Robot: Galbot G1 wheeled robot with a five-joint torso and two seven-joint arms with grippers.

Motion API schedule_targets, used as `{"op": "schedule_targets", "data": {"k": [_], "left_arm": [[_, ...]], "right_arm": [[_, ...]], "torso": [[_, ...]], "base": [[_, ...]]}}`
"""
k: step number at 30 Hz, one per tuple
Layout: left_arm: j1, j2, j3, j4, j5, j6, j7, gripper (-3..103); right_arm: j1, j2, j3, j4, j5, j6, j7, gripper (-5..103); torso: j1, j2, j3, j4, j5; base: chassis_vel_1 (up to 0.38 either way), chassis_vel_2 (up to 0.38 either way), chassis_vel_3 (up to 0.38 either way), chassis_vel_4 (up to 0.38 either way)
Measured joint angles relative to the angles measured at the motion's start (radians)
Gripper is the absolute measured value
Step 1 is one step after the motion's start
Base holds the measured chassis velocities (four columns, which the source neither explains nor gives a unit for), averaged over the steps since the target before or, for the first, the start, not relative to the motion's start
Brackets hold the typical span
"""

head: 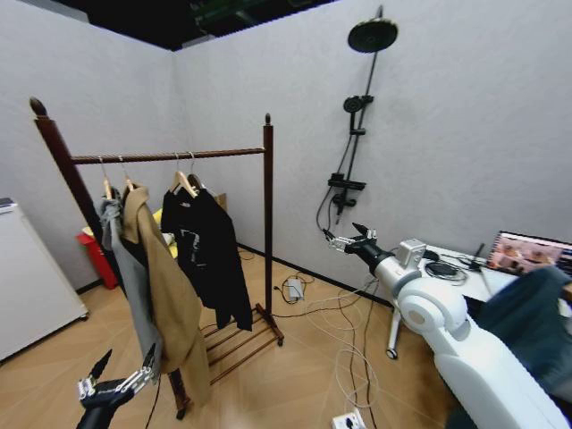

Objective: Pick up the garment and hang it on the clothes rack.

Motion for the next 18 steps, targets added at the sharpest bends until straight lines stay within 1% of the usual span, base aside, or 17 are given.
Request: {"op": "schedule_targets", "data": {"k": [3,6,7,8,9,11,12,13,16,18], "left_arm": [[0.000,0.000,0.000,0.000,0.000,0.000,0.000,100],[0.000,0.000,0.000,0.000,0.000,0.000,0.000,100],[0.000,0.000,0.000,0.000,0.000,0.000,0.000,100],[0.000,0.000,0.000,0.000,0.000,0.000,0.000,100],[0.000,0.000,0.000,0.000,0.000,0.000,0.000,100],[0.000,0.000,0.000,0.000,0.000,0.000,0.000,100],[0.000,0.000,0.000,0.000,0.000,0.000,0.000,100],[0.000,0.000,0.000,0.000,0.000,0.000,0.000,100],[0.000,0.000,0.000,0.000,0.000,0.000,0.000,100],[0.000,0.000,0.000,0.000,0.000,0.000,0.000,100]], "right_arm": [[0.002,-0.001,0.000,0.001,0.001,0.000,0.000,100],[0.002,-0.002,0.001,0.002,0.002,0.000,0.000,100],[0.002,-0.003,0.001,0.003,0.002,0.000,0.000,100],[0.002,-0.003,0.001,0.003,0.002,0.000,0.000,100],[0.002,-0.004,0.002,0.004,0.003,0.000,0.000,100],[0.003,-0.003,0.002,0.004,0.003,-0.001,-0.001,100],[0.003,-0.003,0.002,0.004,0.003,-0.001,-0.001,100],[0.004,-0.001,0.001,0.004,0.003,-0.001,-0.002,100],[0.006,0.001,0.000,0.002,0.003,-0.001,-0.004,100],[0.009,0.002,-0.001,0.001,0.003,-0.001,-0.006,100]], "torso": [[0.000,0.000,0.000,-0.0001,-0.0006],[0.000,0.000,0.000,-0.0001,0.0002],[0.000,0.000,0.000,0.0000,-0.0006],[0.000,0.000,0.000,0.0000,-0.0006],[0.000,0.000,0.000,-0.0003,0.0002],[0.000,0.000,0.000,-0.0001,-0.0011],[0.000,0.000,0.000,-0.0001,-0.0011],[0.000,0.000,0.000,0.0000,0.0000],[0.000,0.000,0.000,-0.0004,0.0002],[0.000,0.000,0.000,-0.0001,-0.0011]], "base": [[-0.003,-0.265,-0.246,0.000],[0.013,-0.253,-0.250,0.003],[0.009,-0.275,-0.248,0.021],[0.009,-0.275,-0.248,0.021],[0.007,-0.254,-0.274,0.003],[0.021,-0.275,-0.277,0.002],[0.021,-0.275,-0.284,0.001],[0.031,-0.275,-0.282,0.016],[0.014,-0.276,-0.263,-0.003],[-0.001,-0.265,-0.244,0.013]]}}
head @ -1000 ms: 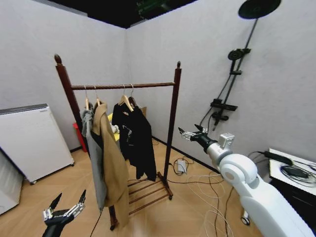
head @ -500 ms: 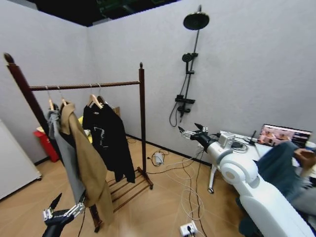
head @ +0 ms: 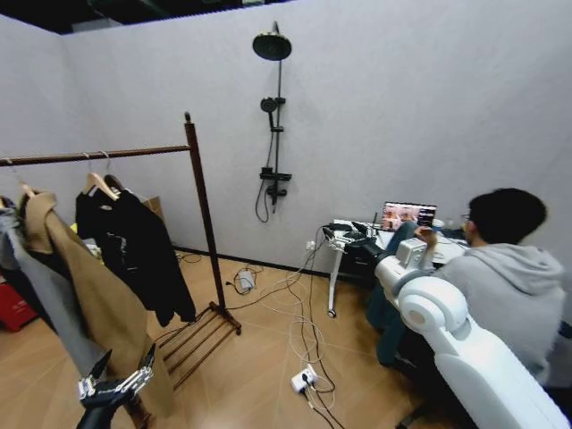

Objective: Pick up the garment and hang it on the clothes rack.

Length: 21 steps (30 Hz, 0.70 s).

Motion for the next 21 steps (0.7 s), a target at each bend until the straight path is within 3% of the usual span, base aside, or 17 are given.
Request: {"op": "schedule_targets", "data": {"k": [3,21], "left_arm": [[0.000,0.000,0.000,0.000,0.000,0.000,0.000,100],[0.000,0.000,0.000,0.000,0.000,0.000,0.000,100]], "right_arm": [[0.001,0.001,0.000,-0.001,0.000,0.000,-0.001,100],[-0.011,0.000,0.003,0.005,-0.003,0.000,-0.003,100]], "torso": [[0.000,0.000,0.000,0.0000,0.0013],[0.000,0.000,0.000,0.0000,0.0011]], "base": [[0.022,-0.250,-0.254,0.015],[0.017,-0.263,-0.262,0.007]]}}
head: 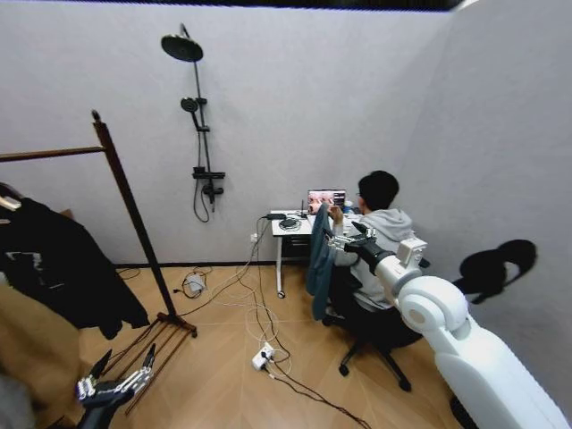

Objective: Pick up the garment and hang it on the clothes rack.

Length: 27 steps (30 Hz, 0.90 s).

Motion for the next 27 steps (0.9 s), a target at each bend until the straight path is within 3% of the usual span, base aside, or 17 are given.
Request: {"op": "schedule_targets", "data": {"k": [12,18,27], "left_arm": [[0.000,0.000,0.000,0.000,0.000,0.000,0.000,100],[0.000,0.000,0.000,0.000,0.000,0.000,0.000,100],[0.000,0.000,0.000,0.000,0.000,0.000,0.000,100]], "right_arm": [[0.012,0.002,-0.011,-0.007,-0.004,0.000,-0.005,100],[0.009,0.004,-0.012,-0.012,-0.010,0.000,-0.006,100],[-0.004,0.020,-0.014,-0.022,-0.031,0.001,-0.018,100]], "torso": [[0.000,0.000,0.000,0.0003,-0.0001],[0.000,0.000,0.000,-0.0007,-0.0004],[0.000,0.000,0.000,0.0006,-0.0005]], "base": [[0.019,-0.253,-0.265,0.012],[0.009,-0.268,-0.261,0.013],[0.116,-0.168,-0.146,0.120]]}}
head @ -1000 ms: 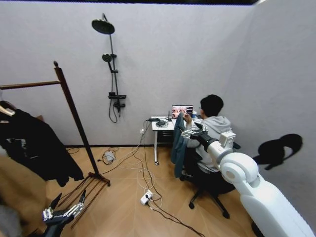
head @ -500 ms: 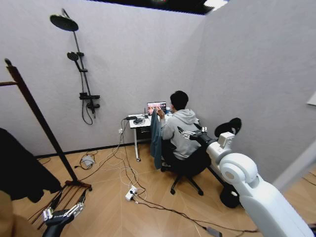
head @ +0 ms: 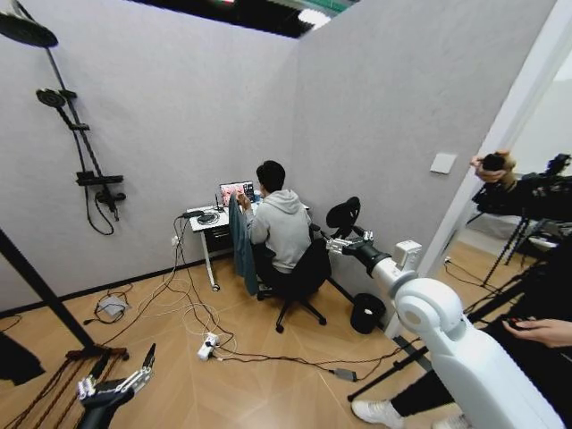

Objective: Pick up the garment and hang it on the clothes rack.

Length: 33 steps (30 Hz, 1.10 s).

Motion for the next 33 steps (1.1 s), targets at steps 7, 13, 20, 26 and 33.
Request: {"op": "schedule_targets", "data": {"k": [7,13,20,26,33], "left_arm": [[0.000,0.000,0.000,0.000,0.000,0.000,0.000,100],[0.000,0.000,0.000,0.000,0.000,0.000,0.000,100],[0.000,0.000,0.000,0.000,0.000,0.000,0.000,100],[0.000,0.000,0.000,0.000,0.000,0.000,0.000,100],[0.000,0.000,0.000,0.000,0.000,0.000,0.000,100]], "right_arm": [[-0.007,0.009,-0.005,-0.009,-0.016,0.003,-0.006,100],[-0.011,0.010,-0.005,-0.014,-0.024,0.005,-0.012,100],[-0.008,0.010,-0.005,-0.019,-0.028,0.007,-0.017,100],[-0.006,0.012,-0.007,-0.022,-0.031,0.008,-0.019,100],[-0.004,0.015,-0.009,-0.026,-0.036,0.010,-0.025,100]], "torso": [[0.000,0.000,0.000,-0.0009,0.0004],[0.000,0.000,0.000,-0.0007,0.0002],[0.000,0.000,0.000,-0.0005,0.0003],[0.000,0.000,0.000,-0.0005,0.0001],[0.000,0.000,0.000,-0.0005,0.0001]], "base": [[0.168,-0.113,-0.130,0.153],[0.190,-0.100,-0.092,0.200],[0.211,-0.057,-0.060,0.220],[0.226,-0.021,-0.042,0.226],[0.260,-0.026,-0.016,0.272]]}}
